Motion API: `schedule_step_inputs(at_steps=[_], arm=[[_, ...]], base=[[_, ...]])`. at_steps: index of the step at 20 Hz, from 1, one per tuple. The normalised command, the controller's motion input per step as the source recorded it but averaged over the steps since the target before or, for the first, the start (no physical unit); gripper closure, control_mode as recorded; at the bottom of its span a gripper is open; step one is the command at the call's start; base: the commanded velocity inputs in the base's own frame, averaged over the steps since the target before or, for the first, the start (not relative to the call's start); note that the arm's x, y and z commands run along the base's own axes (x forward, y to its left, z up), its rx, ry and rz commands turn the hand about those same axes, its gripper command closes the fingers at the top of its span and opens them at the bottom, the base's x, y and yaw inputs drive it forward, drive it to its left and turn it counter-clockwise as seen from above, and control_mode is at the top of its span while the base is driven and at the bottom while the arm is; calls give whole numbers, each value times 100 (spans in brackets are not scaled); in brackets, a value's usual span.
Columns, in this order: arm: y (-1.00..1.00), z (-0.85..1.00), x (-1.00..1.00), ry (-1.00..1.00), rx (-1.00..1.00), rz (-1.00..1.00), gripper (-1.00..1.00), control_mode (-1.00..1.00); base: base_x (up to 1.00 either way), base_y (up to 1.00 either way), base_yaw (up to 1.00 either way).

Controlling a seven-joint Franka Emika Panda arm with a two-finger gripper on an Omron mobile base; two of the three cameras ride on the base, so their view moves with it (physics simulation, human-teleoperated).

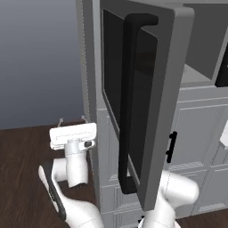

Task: Open the microwave, place the bowl with waffle inside the microwave, then close the microwave door and turn it on.

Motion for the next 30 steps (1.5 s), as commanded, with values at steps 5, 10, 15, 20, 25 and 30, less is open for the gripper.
schedule_step_inputs(at_steps=[5, 10, 15, 20, 25, 30], arm=[[-43, 0, -41, -38, 20, -29, -100, -100], [-47, 0, -49, -43, 28, -28, -100, -100], [-8, 5, -71, -51, 23, -24, -100, -100], [73, -23, -33, -29, 3, -3, -100, -100], [73, -37, 0, -14, 0, 0, -100, -100], [89, -45, -3, -11, 1, 0, -100, -100]], base=[[0, 0, 0], [0, 0, 0], [0, 0, 0], [0, 0, 0], [0, 0, 0], [0, 0, 0]])
